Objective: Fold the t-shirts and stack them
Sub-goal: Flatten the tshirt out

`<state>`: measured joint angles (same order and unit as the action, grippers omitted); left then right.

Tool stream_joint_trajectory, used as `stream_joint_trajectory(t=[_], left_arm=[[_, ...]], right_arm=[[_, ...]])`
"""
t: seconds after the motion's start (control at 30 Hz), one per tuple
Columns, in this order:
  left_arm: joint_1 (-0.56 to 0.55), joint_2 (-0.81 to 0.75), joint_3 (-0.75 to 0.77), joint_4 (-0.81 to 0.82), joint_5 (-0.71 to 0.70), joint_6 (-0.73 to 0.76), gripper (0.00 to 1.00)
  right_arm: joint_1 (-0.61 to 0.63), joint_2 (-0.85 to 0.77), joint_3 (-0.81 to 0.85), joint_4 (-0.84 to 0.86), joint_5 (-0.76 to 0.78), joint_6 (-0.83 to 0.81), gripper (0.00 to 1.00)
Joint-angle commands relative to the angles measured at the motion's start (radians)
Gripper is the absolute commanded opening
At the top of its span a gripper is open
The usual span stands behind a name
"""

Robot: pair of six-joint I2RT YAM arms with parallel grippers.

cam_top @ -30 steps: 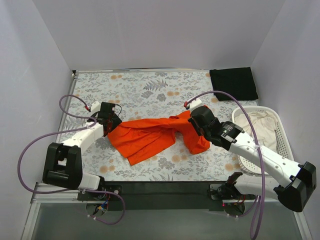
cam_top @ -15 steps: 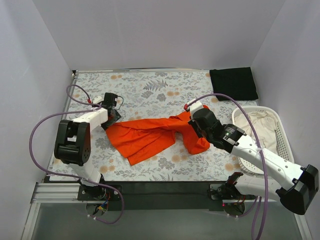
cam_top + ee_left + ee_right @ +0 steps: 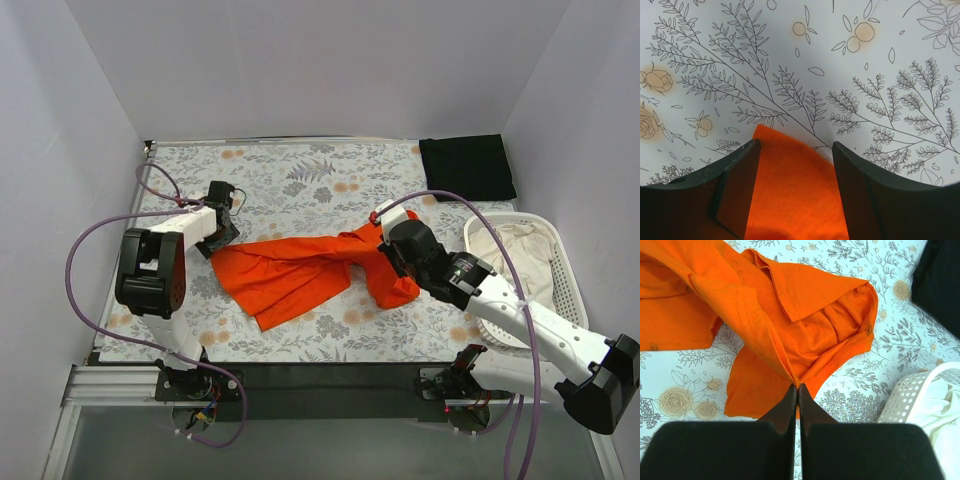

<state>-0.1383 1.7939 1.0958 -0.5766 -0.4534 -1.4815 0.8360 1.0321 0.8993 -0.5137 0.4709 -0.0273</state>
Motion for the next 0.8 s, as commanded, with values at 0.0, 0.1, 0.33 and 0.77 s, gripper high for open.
stream_joint_trajectory(t=[0.0,0.1,0.33,0.77], left_arm=[[0.011,0.013,0.026,-0.023,-0.027,0.013,0.56],[0.011,0.032,0.027,-0.028,-0.024,0.015,0.56],[0.012,0.081,0.024,-0.035,-0.027,0.027,0.55],[0.012,0.076,0.033,-0.011,-0.013,0.041,0.12]], right_arm=[[-0.002,-0.032,-0.005,0.044,0.012,-0.013,0.01],[-0.002,-0.04,-0.007,0.043,0.035,-0.017,0.01],[-0.003,-0.078,0.039,0.04,0.115,-0.013,0.01],[-0.009,-0.107,0.113,0.027,0.163,-0.037,0.01]])
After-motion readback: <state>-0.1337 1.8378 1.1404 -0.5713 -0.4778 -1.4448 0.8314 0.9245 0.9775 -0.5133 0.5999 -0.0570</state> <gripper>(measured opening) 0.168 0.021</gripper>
